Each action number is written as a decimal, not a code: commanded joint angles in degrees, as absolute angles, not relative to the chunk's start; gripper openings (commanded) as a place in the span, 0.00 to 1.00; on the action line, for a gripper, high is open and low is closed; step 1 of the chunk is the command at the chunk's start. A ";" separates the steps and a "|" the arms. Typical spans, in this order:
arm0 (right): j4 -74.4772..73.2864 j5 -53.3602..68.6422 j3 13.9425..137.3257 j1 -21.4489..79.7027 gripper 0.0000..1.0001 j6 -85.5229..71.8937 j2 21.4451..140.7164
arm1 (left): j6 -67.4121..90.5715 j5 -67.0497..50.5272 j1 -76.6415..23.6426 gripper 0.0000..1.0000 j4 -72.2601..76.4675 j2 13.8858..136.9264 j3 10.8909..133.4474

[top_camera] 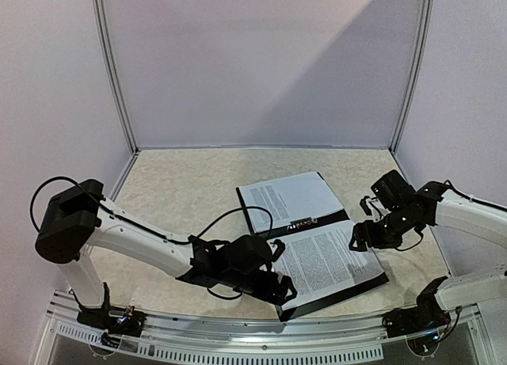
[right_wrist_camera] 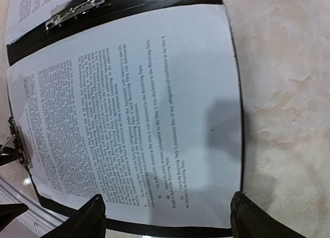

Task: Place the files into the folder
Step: Move the folder with files to the center of the board.

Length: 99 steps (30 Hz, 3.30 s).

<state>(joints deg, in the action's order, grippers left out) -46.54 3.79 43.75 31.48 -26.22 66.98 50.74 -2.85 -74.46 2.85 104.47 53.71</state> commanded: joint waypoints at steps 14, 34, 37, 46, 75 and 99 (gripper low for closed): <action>-43.80 12.31 57.56 18.90 0.86 -16.62 93.53 | 46.98 -5.40 -63.24 0.98 0.38 110.24 60.55; -47.42 10.01 63.97 18.79 0.85 -19.74 97.07 | 48.44 -7.42 -63.34 0.97 0.35 107.23 55.60; -49.16 9.11 64.60 18.79 0.85 -20.11 94.38 | 48.28 -7.24 -63.28 0.97 -0.83 107.01 56.30; -49.89 2.39 65.75 18.54 0.89 -18.66 97.95 | 47.79 -6.56 -62.85 0.97 -4.95 107.16 58.33; -43.37 17.09 79.80 22.76 0.86 -17.88 117.80 | 49.85 -6.81 -62.49 0.96 -7.38 99.25 51.92; -35.88 21.41 81.84 38.32 0.68 -37.81 101.90 | 42.38 0.72 -43.24 0.65 -27.27 98.07 68.59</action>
